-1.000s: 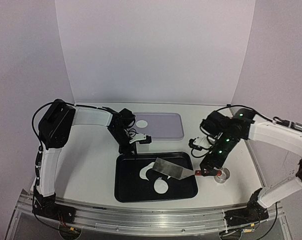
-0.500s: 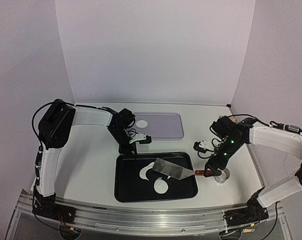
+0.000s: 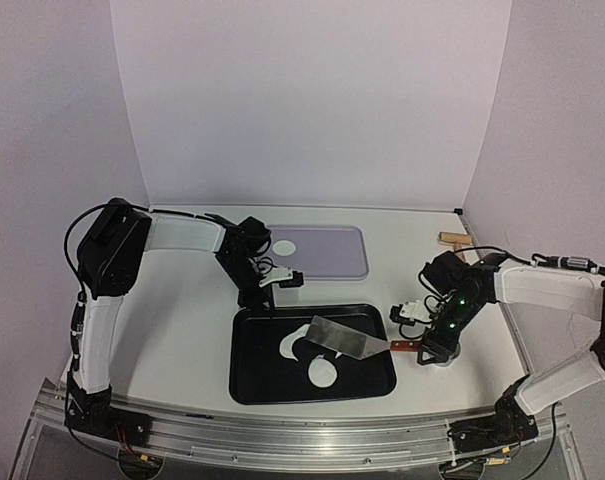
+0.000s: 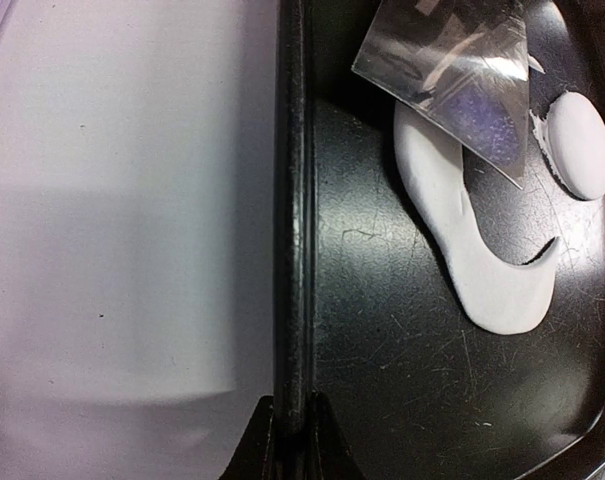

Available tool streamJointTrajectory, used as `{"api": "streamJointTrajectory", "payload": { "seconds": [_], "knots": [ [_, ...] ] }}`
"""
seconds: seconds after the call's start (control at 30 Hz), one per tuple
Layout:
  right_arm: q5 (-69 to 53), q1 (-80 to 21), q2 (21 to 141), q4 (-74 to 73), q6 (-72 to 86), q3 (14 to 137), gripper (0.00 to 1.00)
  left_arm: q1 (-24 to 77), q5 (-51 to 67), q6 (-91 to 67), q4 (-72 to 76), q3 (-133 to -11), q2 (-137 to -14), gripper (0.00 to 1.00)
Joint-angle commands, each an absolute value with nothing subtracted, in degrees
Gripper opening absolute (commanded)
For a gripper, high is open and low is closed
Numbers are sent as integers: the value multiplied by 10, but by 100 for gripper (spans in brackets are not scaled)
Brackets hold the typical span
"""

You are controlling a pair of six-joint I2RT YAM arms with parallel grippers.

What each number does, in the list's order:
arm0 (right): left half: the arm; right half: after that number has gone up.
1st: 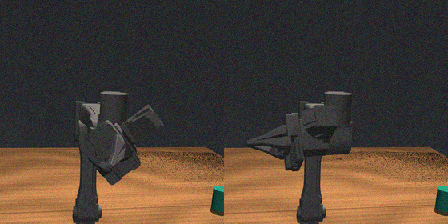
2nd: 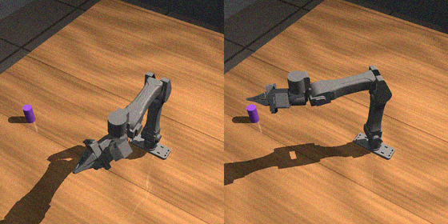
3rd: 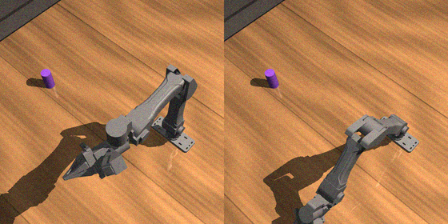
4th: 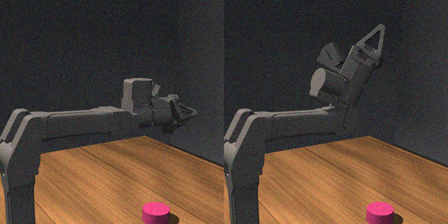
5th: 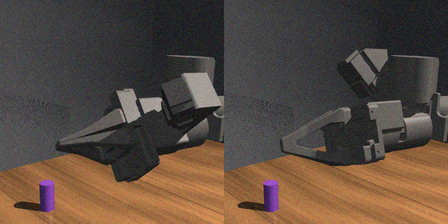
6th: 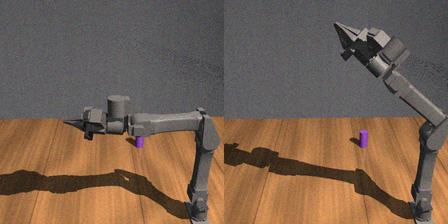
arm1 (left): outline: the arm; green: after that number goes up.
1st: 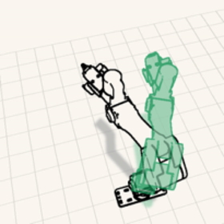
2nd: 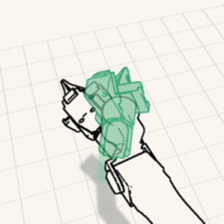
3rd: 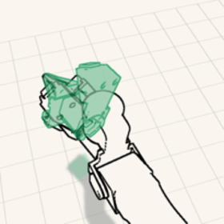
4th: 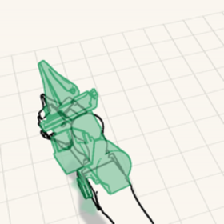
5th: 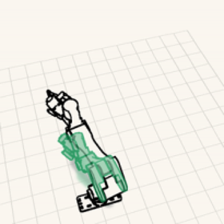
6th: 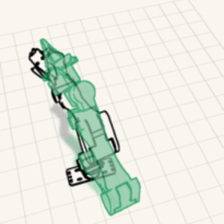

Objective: Roll out the dumpling wrappers from the dough

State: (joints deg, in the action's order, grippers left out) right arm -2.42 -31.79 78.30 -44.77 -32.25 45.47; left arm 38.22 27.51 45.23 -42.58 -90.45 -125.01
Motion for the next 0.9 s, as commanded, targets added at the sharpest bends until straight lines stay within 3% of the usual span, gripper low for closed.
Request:
{"api": "streamJointTrajectory", "payload": {
  "seconds": [0.0, 0.2, 0.33, 0.53, 0.87],
  "knots": [
    [-17, -318, 773, -416, -334, 454, 63, 382, 256, 494, -419, -932, -1252, 0],
    [-12, -318, 808, -414, -337, 461, 55, 382, 254, 496, -421, -932, -1252, 0],
    [-19, -318, 807, -415, -337, 480, 22, 382, 253, 498, -423, -932, -1252, 0],
    [-26, -327, 773, -468, -352, 542, 1, 382, 241, 505, -426, -940, -1253, 0],
    [52, -336, 727, -719, -512, 678, 0, 382, 231, 516, -433, -947, -1257, 0]
  ]
}}
